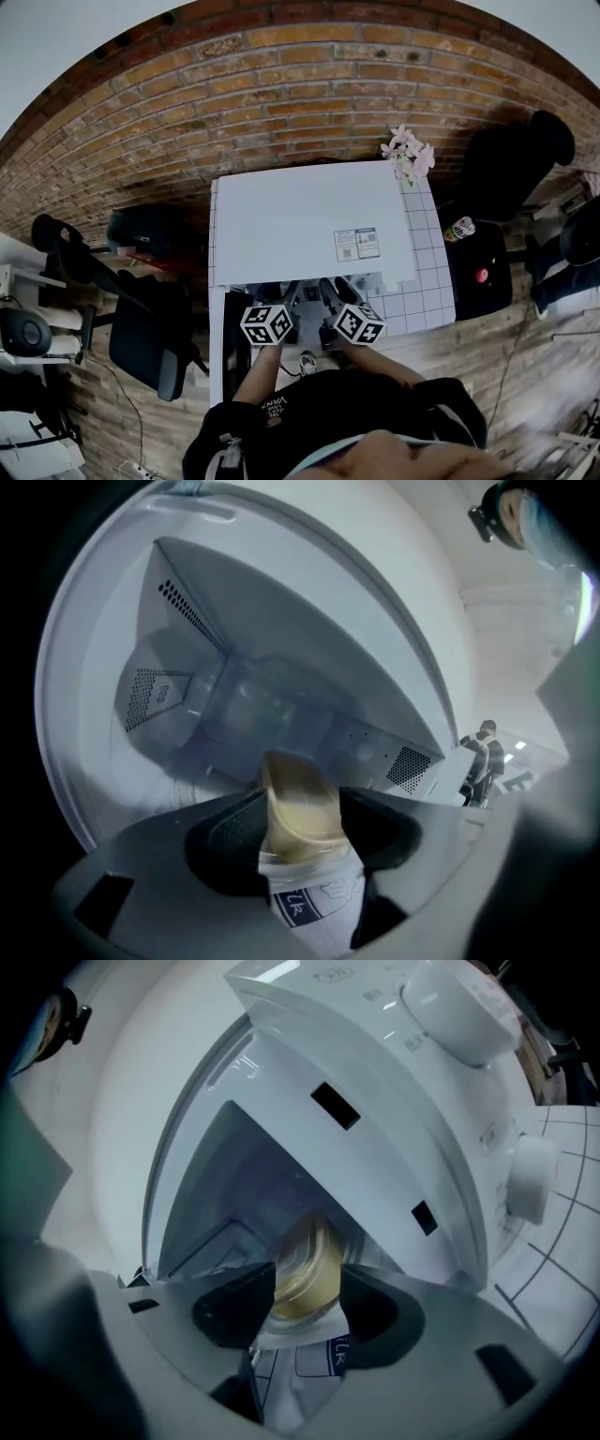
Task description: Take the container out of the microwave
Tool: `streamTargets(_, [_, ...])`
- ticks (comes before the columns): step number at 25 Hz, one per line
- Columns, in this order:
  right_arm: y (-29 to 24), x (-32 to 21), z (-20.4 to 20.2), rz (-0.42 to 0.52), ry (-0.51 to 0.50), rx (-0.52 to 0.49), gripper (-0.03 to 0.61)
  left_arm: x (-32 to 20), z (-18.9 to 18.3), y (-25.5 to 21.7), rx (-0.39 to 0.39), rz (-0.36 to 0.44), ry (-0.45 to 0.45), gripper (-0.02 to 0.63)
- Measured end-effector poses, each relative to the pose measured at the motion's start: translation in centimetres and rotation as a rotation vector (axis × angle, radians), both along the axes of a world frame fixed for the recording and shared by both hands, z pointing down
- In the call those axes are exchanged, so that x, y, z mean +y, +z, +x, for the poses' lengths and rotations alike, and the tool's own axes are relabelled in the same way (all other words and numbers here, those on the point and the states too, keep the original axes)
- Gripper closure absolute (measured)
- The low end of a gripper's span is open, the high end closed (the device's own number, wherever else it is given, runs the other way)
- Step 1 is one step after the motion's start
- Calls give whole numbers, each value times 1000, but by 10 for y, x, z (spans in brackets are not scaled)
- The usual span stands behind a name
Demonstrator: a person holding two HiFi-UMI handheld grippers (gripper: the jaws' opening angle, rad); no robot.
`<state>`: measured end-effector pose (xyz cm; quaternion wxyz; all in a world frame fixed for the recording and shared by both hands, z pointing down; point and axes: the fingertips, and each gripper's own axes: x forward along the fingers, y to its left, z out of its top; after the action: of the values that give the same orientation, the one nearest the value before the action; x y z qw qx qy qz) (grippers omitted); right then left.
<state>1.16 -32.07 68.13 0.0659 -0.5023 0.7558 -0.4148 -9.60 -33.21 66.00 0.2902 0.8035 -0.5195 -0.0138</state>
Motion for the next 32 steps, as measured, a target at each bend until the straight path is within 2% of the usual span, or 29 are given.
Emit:
streamTargets(4, [4, -8, -2, -22, 55, -70, 357, -8, 0, 9, 42, -41, -6, 365])
streamTargets(8, [7, -15, -4, -35, 96, -98, 354, -15, -5, 17, 92, -74, -19, 365])
streamTargets(13, [12, -25, -1, -56, 153, -116, 354, -24, -6, 21, 66, -87, -10, 365])
streamTargets(21, [21, -34, -5, -70, 177, -100, 354, -26, 2, 32, 35, -106, 27, 365])
streamTargets(28, [23, -42, -9, -67, 152, -74, 354, -29, 7, 33, 67, -115, 51, 367])
streamTargets(32, [23, -43, -11, -69, 127, -53, 354, -28, 9, 32, 90, -108, 62, 403])
